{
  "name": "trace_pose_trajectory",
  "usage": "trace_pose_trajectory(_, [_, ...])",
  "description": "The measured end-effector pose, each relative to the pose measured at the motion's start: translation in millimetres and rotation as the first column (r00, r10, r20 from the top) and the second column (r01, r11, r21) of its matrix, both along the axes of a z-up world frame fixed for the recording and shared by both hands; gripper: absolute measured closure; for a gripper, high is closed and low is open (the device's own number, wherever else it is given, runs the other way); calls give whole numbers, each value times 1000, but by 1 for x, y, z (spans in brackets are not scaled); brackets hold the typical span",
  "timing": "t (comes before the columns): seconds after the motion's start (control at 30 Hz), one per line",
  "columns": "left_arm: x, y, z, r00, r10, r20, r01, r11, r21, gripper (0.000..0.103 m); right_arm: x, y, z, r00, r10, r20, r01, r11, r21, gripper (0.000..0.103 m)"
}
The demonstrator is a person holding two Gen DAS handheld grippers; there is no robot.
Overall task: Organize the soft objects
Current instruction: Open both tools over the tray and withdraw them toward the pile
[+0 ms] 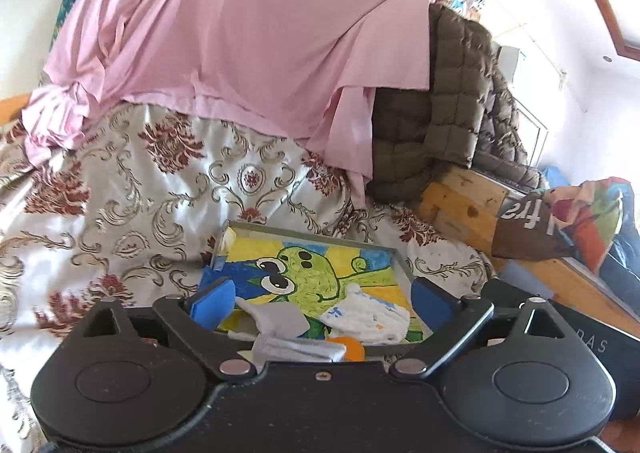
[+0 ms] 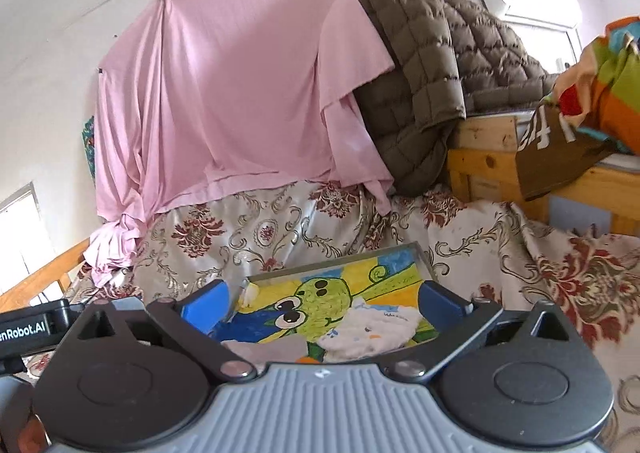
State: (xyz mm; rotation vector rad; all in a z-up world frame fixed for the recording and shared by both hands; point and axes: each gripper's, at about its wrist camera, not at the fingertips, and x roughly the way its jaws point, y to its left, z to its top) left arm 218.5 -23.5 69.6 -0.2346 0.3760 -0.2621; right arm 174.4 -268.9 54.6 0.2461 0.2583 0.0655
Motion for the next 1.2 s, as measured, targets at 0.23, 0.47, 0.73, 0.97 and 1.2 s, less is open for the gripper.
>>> trace_pose_trajectory(0.23, [-54, 10, 0, 998, 15, 53, -16, 999, 32, 1, -49, 13, -4, 999, -5, 34, 6, 999, -32, 0])
trace_pose_trajectory(0.47, [-93, 24, -9, 998, 31, 63, -35, 998, 59, 1, -85, 25, -10, 997, -13, 75, 20, 996, -89, 0])
trace_pose_trajectory(0.73, [-119, 45, -31, 999, 19, 27, -22, 992, 124, 1, -104, 42, -28, 1000, 10, 0, -10, 987, -160, 0])
trace_pose_trajectory(0.97, [-118, 58, -55, 998, 36, -60, -27, 990, 138, 1, -101, 56, -51, 988, 26, -151, -56, 979, -195, 0])
trace_pose_trajectory(1.2, [-109, 52, -66, 991, 36, -125, -11, 981, 194, 1, -85, 65, -68, 959, 28, -283, -96, 969, -229, 0])
